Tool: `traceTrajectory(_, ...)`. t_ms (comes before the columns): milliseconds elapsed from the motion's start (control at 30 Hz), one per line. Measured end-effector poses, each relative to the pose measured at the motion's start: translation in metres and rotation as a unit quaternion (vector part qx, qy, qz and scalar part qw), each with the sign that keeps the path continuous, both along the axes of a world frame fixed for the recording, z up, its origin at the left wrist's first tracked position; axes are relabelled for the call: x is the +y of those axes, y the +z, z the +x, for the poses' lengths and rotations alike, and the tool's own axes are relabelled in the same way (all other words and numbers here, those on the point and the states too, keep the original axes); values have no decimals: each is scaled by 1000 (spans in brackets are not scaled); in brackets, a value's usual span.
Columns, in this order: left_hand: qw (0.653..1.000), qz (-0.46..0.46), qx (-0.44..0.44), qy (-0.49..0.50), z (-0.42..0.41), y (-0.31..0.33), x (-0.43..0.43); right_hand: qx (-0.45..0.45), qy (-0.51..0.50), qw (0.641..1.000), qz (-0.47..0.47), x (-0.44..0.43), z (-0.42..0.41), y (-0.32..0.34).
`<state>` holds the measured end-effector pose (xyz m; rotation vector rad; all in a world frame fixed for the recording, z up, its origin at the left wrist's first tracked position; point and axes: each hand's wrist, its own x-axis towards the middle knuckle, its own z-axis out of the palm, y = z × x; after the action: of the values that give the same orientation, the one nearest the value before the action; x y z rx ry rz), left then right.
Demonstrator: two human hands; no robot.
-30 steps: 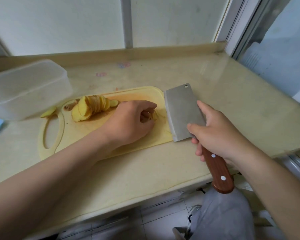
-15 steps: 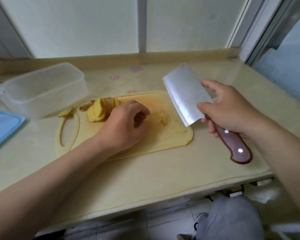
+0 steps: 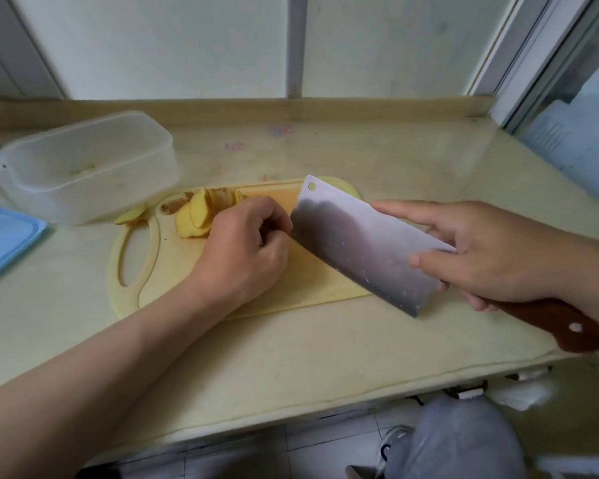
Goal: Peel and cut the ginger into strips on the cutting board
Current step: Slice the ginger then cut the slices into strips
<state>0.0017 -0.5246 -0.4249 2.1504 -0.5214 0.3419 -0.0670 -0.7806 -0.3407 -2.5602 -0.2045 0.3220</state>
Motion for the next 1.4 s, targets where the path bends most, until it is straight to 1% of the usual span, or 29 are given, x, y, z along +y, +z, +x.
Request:
traceTrajectory(167,1000,7,16,-8,-3,1,-1,-34,16,999,-38,-1,37,6)
traceTrajectory(400,1000,22,2,-22,-2,0,1,-40,-27,997,-53,0,79,0)
traceTrajectory(500,999,32,-17,-34,-1,-1,1,-48,-36,997,-38,0,84,2)
traceTrajectory(633,997,43,-31,-48,-1,-1,1,-56,-44,997,9,-6,71,9)
traceTrajectory(767,997,43,-37,-43,0,-1,2,-58,-12,997,42,-10,43,4)
traceTrajectory(867,998,32,-41,-38,0,-3,1,-43,8,998,39,-7,33,-10)
traceTrajectory(1000,998,23,-42,-37,-1,-3,0,-22,17,999,16,0,51,-18)
traceTrajectory(1133,997,48,-46,-45,-2,-1,1,-20,17,1000,-7,3,79,-15)
traceTrajectory(1200,997,47,-43,-47,-1,0,1,-24,7,1000,1,4,90,-15)
traceTrajectory(1400,998,28,-32,-45,0,-1,2,-73,-20,996,41,8,103,-10)
